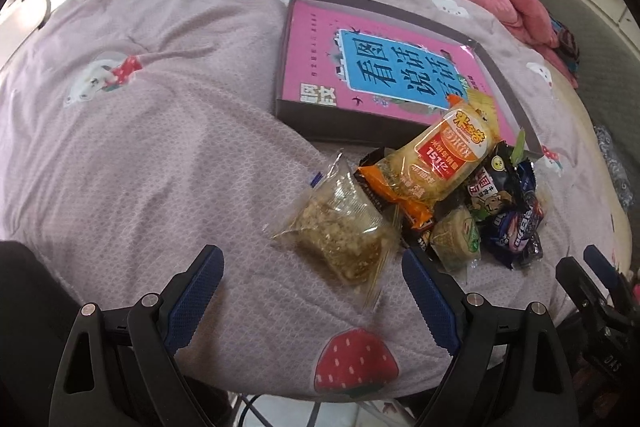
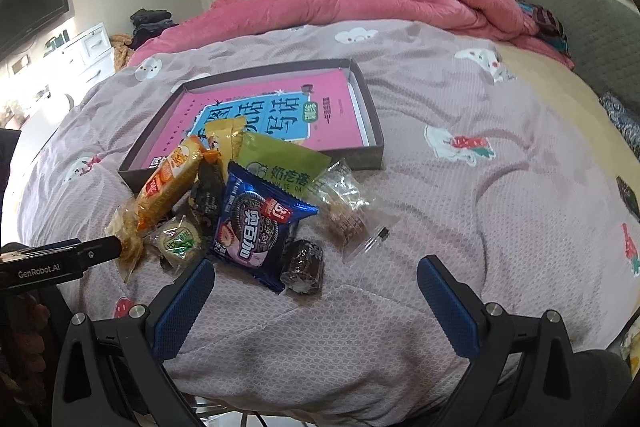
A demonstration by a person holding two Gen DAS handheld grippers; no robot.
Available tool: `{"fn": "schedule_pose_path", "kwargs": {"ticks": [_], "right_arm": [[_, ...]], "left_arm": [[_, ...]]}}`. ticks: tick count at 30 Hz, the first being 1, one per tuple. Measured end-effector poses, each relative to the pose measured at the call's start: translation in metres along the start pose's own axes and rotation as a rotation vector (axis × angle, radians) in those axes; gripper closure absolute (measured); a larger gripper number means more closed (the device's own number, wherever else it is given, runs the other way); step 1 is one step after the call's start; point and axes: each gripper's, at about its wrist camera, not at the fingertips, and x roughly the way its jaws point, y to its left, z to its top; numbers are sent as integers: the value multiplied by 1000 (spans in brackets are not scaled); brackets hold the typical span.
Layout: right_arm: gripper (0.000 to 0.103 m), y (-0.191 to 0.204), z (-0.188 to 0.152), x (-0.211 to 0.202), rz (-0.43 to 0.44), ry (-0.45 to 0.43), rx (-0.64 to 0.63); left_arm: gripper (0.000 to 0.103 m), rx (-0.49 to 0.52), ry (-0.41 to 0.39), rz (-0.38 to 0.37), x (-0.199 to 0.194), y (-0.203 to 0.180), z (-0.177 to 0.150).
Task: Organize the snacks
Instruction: 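Grasp the clear crisp bag with the left tool while the right tool grasps the dark candy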
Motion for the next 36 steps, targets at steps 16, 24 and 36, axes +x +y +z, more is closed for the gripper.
{"fn": "schedule_pose_path", "kwargs": {"ticks": [16,24,36], "right_arm": [[32,-11,-4,36,7,132,68],[49,-7,-1,45,46,150,59],[75,-2,4,50,108,184,44]], "left_arm": [[12,43,25,-16,24,-3,11],[13,49,24,-34,28,-3,13],[25,57,30,-74,29,-2,12]]}}
